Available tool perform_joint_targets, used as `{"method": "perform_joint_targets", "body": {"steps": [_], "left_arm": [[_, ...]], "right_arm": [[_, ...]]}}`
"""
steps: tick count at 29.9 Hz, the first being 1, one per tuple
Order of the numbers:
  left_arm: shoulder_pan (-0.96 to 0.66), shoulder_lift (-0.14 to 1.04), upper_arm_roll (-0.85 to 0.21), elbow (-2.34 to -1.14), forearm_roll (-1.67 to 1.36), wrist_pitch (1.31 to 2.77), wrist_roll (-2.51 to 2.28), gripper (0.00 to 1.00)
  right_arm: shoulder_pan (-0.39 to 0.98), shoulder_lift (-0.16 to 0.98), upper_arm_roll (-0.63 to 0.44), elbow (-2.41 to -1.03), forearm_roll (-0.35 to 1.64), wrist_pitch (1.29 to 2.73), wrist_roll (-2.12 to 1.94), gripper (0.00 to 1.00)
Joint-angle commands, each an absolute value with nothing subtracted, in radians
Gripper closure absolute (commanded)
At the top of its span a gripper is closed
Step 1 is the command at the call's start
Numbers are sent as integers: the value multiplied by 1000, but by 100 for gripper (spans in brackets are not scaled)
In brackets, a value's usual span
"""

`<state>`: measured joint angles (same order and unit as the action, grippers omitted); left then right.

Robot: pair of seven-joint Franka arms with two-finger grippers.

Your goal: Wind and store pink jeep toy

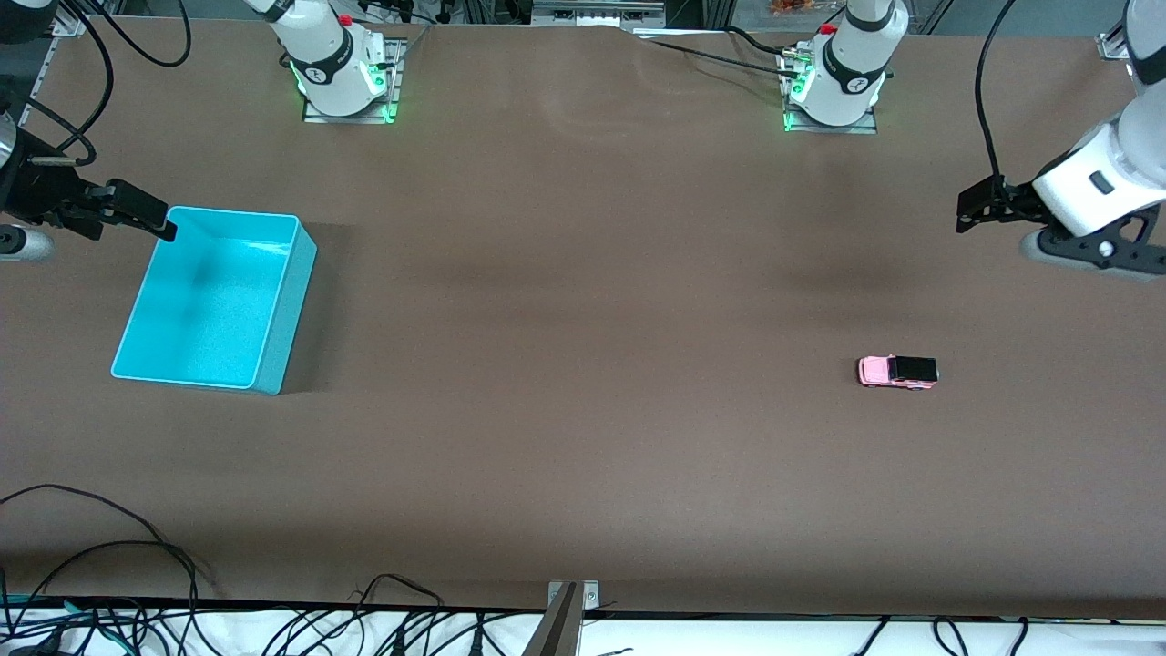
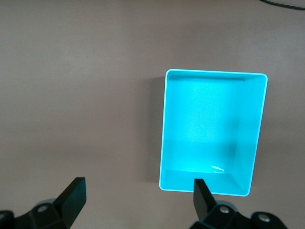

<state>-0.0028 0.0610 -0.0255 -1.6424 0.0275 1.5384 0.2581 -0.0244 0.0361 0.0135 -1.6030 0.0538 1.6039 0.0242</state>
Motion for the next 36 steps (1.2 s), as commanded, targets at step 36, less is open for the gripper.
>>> {"method": "perform_joint_targets", "body": {"steps": [36], "left_arm": [[132,387,-26,-1939,86,2360,1456,0]], "right_arm": [[-25,38,12,-1589,38,1589,12,0]]}}
